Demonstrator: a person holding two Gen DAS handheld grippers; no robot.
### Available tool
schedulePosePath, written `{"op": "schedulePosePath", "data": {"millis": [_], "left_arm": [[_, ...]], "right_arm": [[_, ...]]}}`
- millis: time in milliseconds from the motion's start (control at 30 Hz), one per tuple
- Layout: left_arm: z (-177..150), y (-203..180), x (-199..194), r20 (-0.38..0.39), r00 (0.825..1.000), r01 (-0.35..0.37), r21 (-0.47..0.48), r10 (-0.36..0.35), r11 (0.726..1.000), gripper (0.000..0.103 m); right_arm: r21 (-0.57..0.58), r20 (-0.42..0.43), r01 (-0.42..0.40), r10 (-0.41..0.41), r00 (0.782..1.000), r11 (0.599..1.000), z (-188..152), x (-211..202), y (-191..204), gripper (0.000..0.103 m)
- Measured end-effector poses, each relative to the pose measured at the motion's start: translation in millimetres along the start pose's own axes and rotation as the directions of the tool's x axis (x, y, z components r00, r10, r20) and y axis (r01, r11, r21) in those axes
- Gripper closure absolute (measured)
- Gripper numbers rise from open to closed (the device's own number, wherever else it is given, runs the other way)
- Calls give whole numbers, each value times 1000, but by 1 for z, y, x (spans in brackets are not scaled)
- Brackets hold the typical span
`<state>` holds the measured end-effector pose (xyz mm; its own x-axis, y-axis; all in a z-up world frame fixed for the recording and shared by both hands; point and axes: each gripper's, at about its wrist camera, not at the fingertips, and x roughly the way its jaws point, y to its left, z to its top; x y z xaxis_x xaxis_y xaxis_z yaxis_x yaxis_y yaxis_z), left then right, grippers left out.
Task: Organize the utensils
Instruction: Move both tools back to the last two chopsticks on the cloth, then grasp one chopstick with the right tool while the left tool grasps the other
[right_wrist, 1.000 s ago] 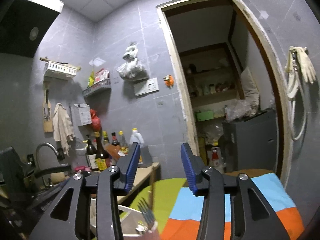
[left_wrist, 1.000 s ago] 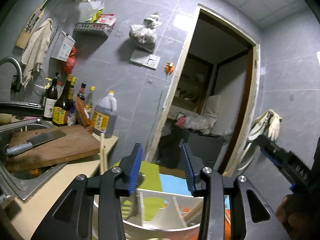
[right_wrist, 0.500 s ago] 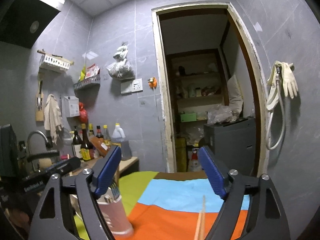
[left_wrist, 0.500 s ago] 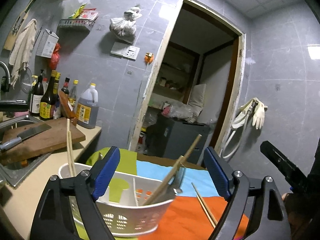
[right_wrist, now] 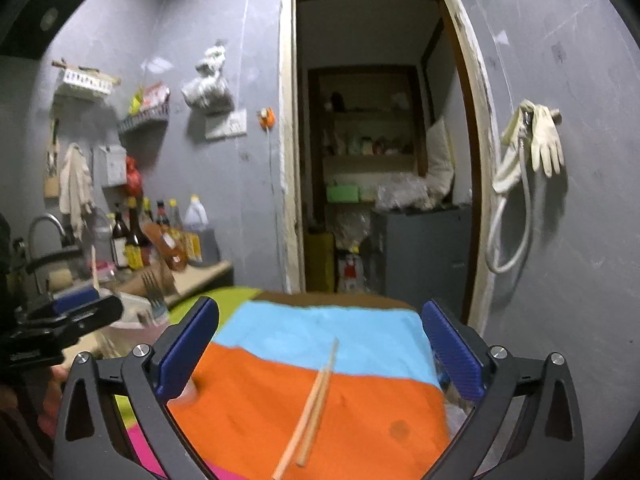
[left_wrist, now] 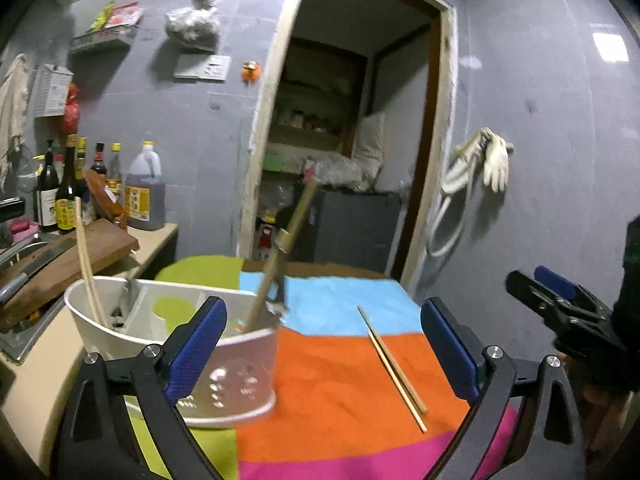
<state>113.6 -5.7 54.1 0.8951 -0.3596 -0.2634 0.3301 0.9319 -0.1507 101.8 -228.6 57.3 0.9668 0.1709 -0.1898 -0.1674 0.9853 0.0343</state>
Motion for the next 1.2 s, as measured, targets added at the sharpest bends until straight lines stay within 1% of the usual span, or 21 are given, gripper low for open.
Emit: {"op": "schedulePosePath", "data": {"millis": [133,267,400,500,633,733,800,833,900,933,967,1000,1100,1200], "left_arm": [[-13,-19,10,-49,999,22,29,-20,999,8],[-25,-33,25,-115,993,27,66,-19,997,8],[-37,-42,45,-185,983,21,86,-5,996,8],[-46,-44,57,-234,972,4,93,18,996,8],[-56,-42,76,-308,950,-27,86,53,996,8],[-65,-38,89,-371,926,-43,76,68,996,8],[-71,-34,96,-399,914,-57,62,77,996,8],[-74,-32,99,-411,909,-60,52,76,997,8],[-79,-27,104,-437,896,-68,33,76,997,8],[-79,-25,105,-445,892,-72,27,76,997,8],[-81,-23,106,-451,889,-76,24,78,997,8],[-82,-22,107,-456,886,-80,23,82,997,8],[-87,-18,110,-469,879,-85,19,84,996,8],[-89,-15,113,-497,865,-83,8,76,997,8]], "right_arm": [[7,-62,19,-19,998,1000,-15,5,-14,0],[36,-160,37,-31,987,999,-30,18,-29,0],[58,-268,55,-37,963,997,-44,35,-41,0],[62,-328,53,-30,944,997,-52,45,-49,0],[80,-394,37,-3,919,996,-62,57,-55,1],[90,-441,5,35,897,996,-68,69,-57,9],[95,-479,-17,61,876,995,-73,80,-56,24],[99,-492,-26,71,868,995,-75,85,-56,27],[115,-523,-46,100,847,992,-78,98,-56,37],[125,-534,-55,114,838,991,-78,104,-56,40],[142,-548,-71,138,825,987,-80,111,-55,44],[154,-562,-82,155,812,985,-81,118,-54,46],[154,-586,-101,173,792,983,-83,135,-48,48],[162,-603,-112,188,775,980,-86,147,-44,52]]}}
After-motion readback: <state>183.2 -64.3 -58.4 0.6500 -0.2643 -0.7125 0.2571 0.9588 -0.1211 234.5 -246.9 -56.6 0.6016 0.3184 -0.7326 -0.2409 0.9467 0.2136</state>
